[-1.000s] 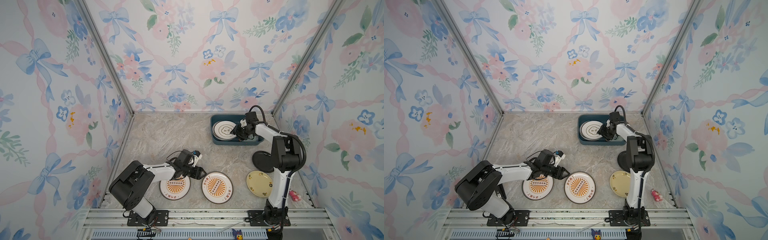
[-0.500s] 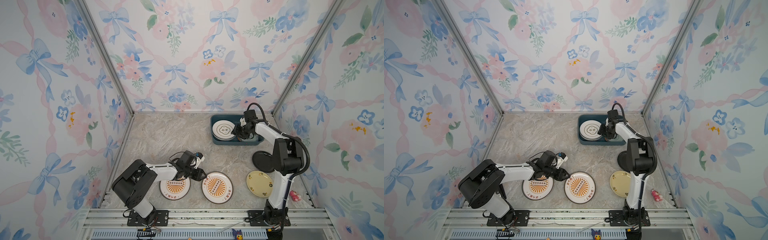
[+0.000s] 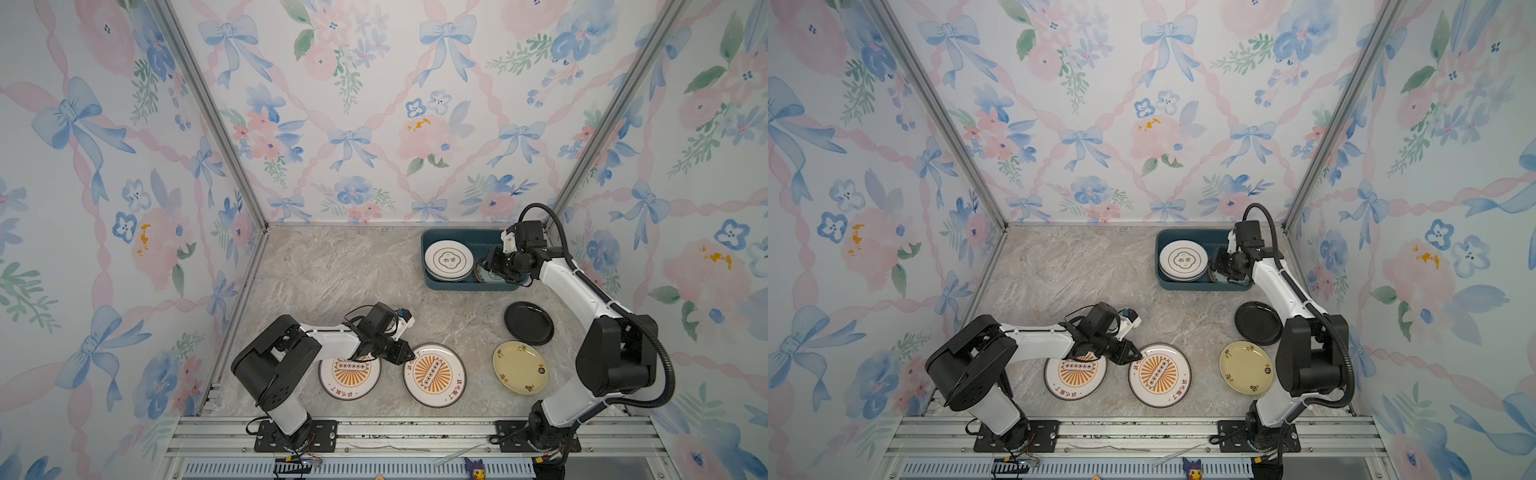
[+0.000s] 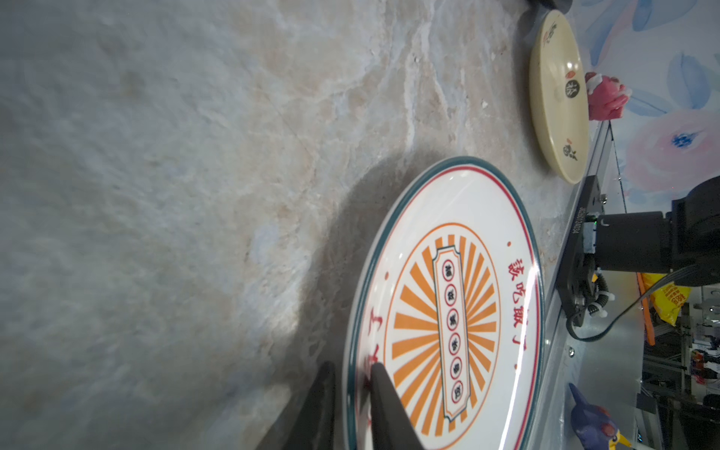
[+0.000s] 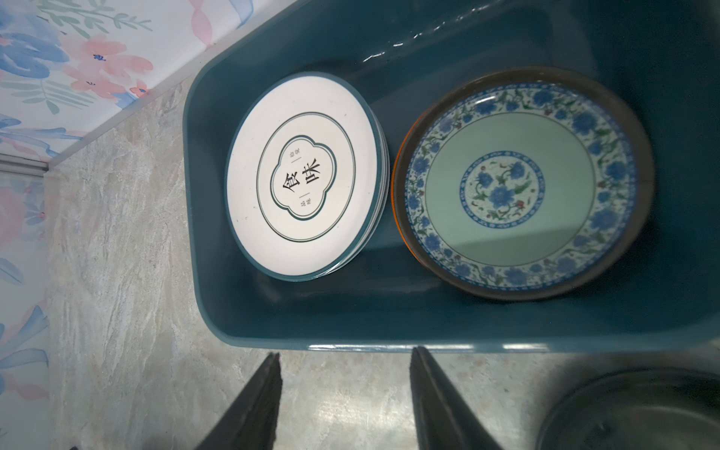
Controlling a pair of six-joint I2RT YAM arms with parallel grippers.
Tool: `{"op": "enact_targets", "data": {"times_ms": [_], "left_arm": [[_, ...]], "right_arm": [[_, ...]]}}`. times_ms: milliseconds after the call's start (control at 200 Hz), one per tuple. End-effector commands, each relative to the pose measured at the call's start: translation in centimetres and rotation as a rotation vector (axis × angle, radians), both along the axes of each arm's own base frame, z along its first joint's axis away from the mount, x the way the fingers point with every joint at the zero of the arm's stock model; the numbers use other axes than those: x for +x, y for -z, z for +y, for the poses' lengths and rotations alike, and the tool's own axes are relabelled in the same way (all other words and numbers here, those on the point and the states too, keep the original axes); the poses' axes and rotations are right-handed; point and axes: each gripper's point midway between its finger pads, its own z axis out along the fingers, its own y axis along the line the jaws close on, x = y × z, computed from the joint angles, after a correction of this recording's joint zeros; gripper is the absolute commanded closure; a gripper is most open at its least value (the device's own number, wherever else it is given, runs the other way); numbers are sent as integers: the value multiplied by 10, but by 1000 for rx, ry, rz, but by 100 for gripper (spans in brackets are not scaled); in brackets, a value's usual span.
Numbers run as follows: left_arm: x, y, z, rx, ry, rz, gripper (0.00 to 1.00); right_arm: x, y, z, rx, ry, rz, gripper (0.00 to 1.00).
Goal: Place the plates into the plastic bin on the countertop
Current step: Pick up the plate from the bottom-center of the table.
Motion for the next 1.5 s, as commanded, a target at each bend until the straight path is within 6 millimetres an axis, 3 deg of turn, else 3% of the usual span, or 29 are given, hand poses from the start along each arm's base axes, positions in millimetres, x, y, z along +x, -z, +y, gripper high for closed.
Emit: {"op": "enact_targets", "data": {"times_ms": [0, 190, 365, 590, 615, 845, 1155, 1325, 1495], "left_arm": [[-10, 13, 4, 42, 24, 43, 87], [-8, 12, 3, 45, 22, 40, 89], [-4, 11, 0, 46, 25, 32, 100], [3, 17, -2, 63, 15, 47, 100], [13, 7, -11, 37, 14, 22, 100], [33, -28, -21, -60, 5, -5, 100], [65, -73, -16, -183, -33, -34, 100], [80, -100, -14, -249, -50, -60, 100], [92, -123, -11, -298, -71, -79, 100]], "right_arm": [[-13, -4, -10, -6, 2, -7, 47], [-28, 2, -21, -4, 15, 1, 47], [-43, 11, -26, 11, 18, -1, 47], [-67, 12, -5, 103, -84, -57, 45], [-70, 12, -3, 112, -96, -61, 45], [-95, 10, 18, 225, -178, -107, 42], [-125, 13, 53, 391, -321, -191, 39], [-133, 16, 77, 434, -391, -239, 38], [-128, 22, 82, 447, -399, -239, 37]]}}
